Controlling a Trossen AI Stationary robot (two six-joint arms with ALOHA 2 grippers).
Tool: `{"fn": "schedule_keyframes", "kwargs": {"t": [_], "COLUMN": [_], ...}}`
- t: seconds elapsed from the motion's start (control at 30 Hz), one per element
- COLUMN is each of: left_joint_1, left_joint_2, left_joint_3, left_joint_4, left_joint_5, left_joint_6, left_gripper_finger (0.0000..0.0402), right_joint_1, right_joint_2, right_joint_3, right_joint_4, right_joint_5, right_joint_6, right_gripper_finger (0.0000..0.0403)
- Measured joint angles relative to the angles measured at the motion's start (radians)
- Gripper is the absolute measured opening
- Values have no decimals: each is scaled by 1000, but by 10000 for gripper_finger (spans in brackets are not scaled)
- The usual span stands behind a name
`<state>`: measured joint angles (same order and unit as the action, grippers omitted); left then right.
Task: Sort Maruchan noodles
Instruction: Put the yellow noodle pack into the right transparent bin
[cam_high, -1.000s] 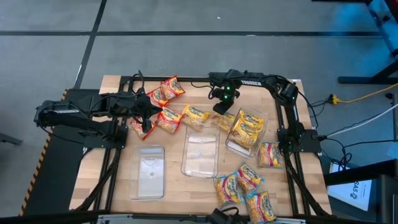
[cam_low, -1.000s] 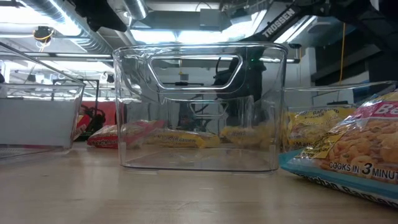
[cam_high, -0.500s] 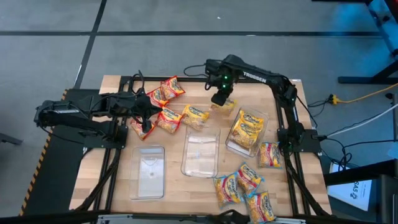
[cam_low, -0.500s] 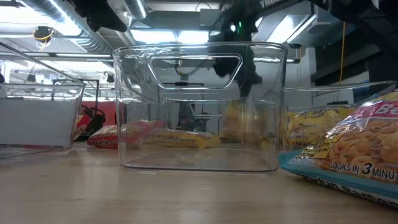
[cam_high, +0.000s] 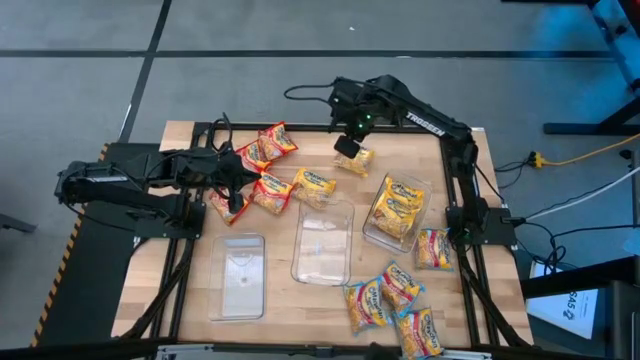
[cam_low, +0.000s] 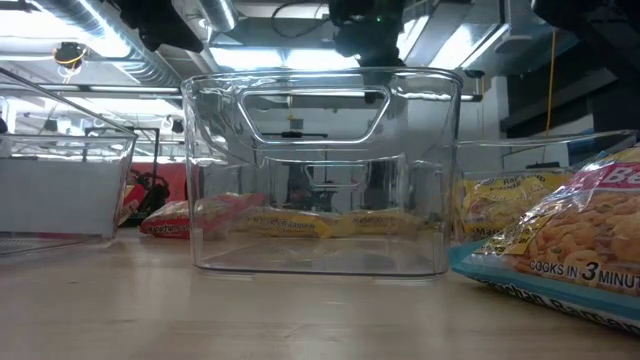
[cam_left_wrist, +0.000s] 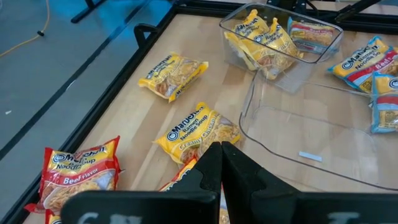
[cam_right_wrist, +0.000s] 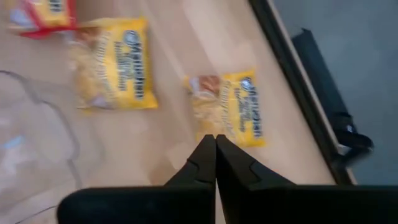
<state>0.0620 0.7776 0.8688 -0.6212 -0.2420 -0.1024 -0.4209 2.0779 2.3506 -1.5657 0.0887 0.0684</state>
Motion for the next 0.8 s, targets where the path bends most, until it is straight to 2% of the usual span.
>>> {"fn": "schedule_keyframes", "kwargs": {"t": [0.13, 0.33, 0.47, 0.63, 0.8], "left_joint_1": [0, 0, 0, 0, 0], "left_joint_2": [0, 0, 0, 0, 0], "left_joint_3": [0, 0, 0, 0, 0], "left_joint_4": [0, -54, -129, -166, -164], "left_joint_5": [0, 0, 0, -3, -9], "left_joint_6": [-2, -28, -81, -128, -133], "left_gripper_finger": [0, 0, 0, 0, 0], "right_joint_1": [3, -32, -116, -224, -285], "right_joint_2": [1, 1, 1, 1, 1], "right_joint_3": [-41, -151, -247, -379, -491], "right_joint_4": [-1, 11, -3, 16, 121], "right_joint_5": [70, 82, 65, -120, -272], "right_joint_6": [0, 48, 93, 108, 79], "right_gripper_finger": [19, 23, 23, 23, 23]}}
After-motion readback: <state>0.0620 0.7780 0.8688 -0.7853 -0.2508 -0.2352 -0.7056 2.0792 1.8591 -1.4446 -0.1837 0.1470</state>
